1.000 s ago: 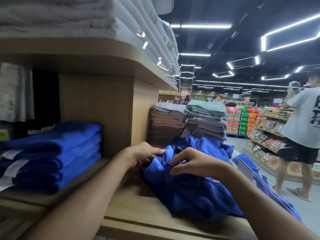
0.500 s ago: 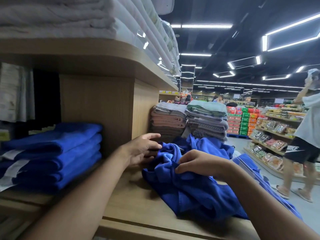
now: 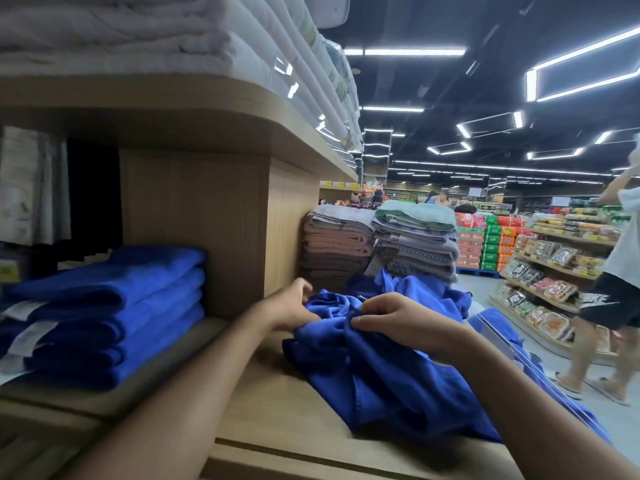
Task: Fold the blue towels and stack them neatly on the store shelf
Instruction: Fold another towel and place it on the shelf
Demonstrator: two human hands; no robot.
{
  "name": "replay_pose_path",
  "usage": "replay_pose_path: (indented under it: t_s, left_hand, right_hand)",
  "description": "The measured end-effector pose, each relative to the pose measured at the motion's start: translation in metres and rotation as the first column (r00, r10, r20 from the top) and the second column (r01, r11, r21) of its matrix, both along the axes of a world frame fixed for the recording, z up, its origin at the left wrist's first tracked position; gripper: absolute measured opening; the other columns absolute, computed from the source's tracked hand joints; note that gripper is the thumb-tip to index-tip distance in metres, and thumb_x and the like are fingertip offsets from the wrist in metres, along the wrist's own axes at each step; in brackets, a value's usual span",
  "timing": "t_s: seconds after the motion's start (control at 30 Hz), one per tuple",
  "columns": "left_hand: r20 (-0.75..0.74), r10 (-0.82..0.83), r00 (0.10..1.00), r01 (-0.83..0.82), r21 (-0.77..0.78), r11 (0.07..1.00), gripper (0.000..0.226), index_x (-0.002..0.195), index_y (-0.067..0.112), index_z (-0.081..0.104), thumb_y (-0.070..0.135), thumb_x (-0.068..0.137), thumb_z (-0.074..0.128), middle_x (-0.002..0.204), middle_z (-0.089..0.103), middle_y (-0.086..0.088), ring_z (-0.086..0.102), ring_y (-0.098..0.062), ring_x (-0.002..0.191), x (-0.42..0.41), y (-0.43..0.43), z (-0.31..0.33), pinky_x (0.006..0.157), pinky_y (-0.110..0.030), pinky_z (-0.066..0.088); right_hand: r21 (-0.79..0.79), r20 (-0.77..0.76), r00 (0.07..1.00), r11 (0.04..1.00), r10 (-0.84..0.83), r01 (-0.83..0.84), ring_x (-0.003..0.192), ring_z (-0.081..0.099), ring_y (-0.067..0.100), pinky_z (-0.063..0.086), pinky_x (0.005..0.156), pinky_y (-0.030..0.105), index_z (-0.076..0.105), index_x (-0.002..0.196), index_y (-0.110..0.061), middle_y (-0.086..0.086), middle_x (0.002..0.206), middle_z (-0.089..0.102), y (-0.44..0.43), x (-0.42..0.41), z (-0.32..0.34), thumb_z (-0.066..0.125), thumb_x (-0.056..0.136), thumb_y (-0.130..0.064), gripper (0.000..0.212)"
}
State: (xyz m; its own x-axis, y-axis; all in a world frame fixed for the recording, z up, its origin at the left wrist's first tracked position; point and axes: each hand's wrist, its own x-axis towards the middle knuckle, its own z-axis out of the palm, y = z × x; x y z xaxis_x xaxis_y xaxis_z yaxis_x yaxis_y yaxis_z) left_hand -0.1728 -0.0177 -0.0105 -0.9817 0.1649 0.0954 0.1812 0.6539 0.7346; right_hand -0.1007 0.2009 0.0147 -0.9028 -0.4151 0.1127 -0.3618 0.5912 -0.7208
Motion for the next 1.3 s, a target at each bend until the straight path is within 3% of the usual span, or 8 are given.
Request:
replay_pose_path:
  t_s: [0.13,0.23,0.37,0.47,0.57,0.67,1.07,1.3]
  left_hand:
    - [-0.074,0.113,0.991,-0.125,-0.184,0.975,0.021,0.079,0.012,0.074,0.033,0.078,0.075,0.069,0.057,0.000,0.054,-0.012,0.069,-0.007,-0.010,-0.008,0.061,-0.027,0.038]
    - [-0.168,0.149,0.974,-0.133,0.103,0.986,0.013,0.079,0.009,0.069,0.014,0.091,0.069,0.074,0.061,-0.008,0.056,-0.016,0.071,-0.011,-0.004,-0.004,0.063,-0.026,0.041]
    - [-0.032,0.035,0.999,0.012,0.887,0.461,0.015,0.084,0.016,0.060,0.020,0.098,0.063,0.074,0.062,-0.007,0.063,-0.017,0.062,-0.004,0.001,0.018,0.054,-0.027,0.055]
    - [0.024,-0.051,0.998,-0.013,0.976,0.218,0.010,0.098,0.017,0.066,0.027,0.096,0.065,0.083,0.070,-0.004,0.068,-0.018,0.075,-0.001,-0.004,0.026,0.060,-0.029,0.059]
    - [0.006,-0.053,0.999,0.002,0.990,0.144,0.012,0.094,0.018,0.070,0.029,0.095,0.066,0.080,0.075,-0.001,0.071,-0.012,0.071,0.002,-0.006,0.030,0.062,-0.023,0.059]
    - [-0.066,-0.082,0.994,0.081,0.978,0.195,0.011,0.094,0.016,0.071,0.026,0.093,0.068,0.082,0.075,-0.003,0.072,-0.012,0.070,0.009,-0.001,0.033,0.062,-0.023,0.059]
    - [-0.193,-0.387,0.901,0.415,0.640,0.647,0.040,0.123,-0.007,0.063,0.026,0.107,0.046,0.122,0.062,-0.035,0.059,-0.039,0.106,0.042,0.031,0.024,0.099,-0.052,0.043]
    - [-0.335,-0.339,0.879,0.462,0.419,0.782,0.030,0.112,0.016,0.076,0.035,0.100,0.058,0.107,0.076,-0.006,0.071,-0.018,0.100,0.047,0.032,0.025,0.084,-0.029,0.057]
  right_hand:
    - [-0.014,-0.014,0.999,0.999,-0.048,0.048,0.065,0.044,0.014,0.035,0.060,0.029,0.060,0.072,-0.009,0.002,0.068,0.049,0.000,-0.001,0.001,0.066,0.094,-0.025,0.028]
    - [-0.051,0.006,0.995,0.994,-0.099,0.099,0.059,0.042,0.013,0.033,0.055,0.028,0.055,0.056,-0.022,-0.001,0.060,0.046,0.005,-0.005,0.002,0.067,0.091,-0.022,0.037]
    - [-0.003,-0.095,0.981,0.985,-0.171,0.172,0.054,0.037,0.012,0.029,0.046,0.024,0.064,0.072,-0.009,0.002,0.058,0.039,0.011,-0.008,0.003,0.067,0.092,-0.021,0.023]
    - [-0.432,-0.033,0.996,0.900,-0.081,0.058,0.057,0.046,0.017,0.033,0.047,0.024,0.071,0.088,-0.009,0.007,0.066,0.049,0.016,-0.007,0.011,0.071,0.093,-0.023,0.014]
    - [-0.849,0.068,0.949,0.517,0.307,-0.106,0.071,0.068,0.017,0.056,0.066,0.030,0.074,0.083,-0.020,0.003,0.080,0.070,0.028,0.004,0.027,0.079,0.080,-0.035,0.016]
    - [-0.902,0.001,0.929,0.402,0.371,-0.160,0.071,0.072,0.011,0.059,0.067,0.025,0.077,0.080,-0.022,-0.002,0.077,0.074,0.033,0.010,0.032,0.067,0.088,-0.034,0.018]
    - [-0.347,-0.536,0.817,0.938,-0.212,0.016,0.077,0.059,0.005,0.053,0.078,0.036,0.071,0.082,-0.020,-0.007,0.082,0.069,-0.001,-0.011,0.005,0.079,0.085,-0.006,0.016]
    - [-0.348,-0.624,0.720,0.933,-0.302,0.089,0.085,0.062,0.006,0.048,0.076,0.021,0.063,0.068,-0.024,-0.001,0.092,0.066,-0.003,-0.013,0.002,0.081,0.078,-0.012,0.024]
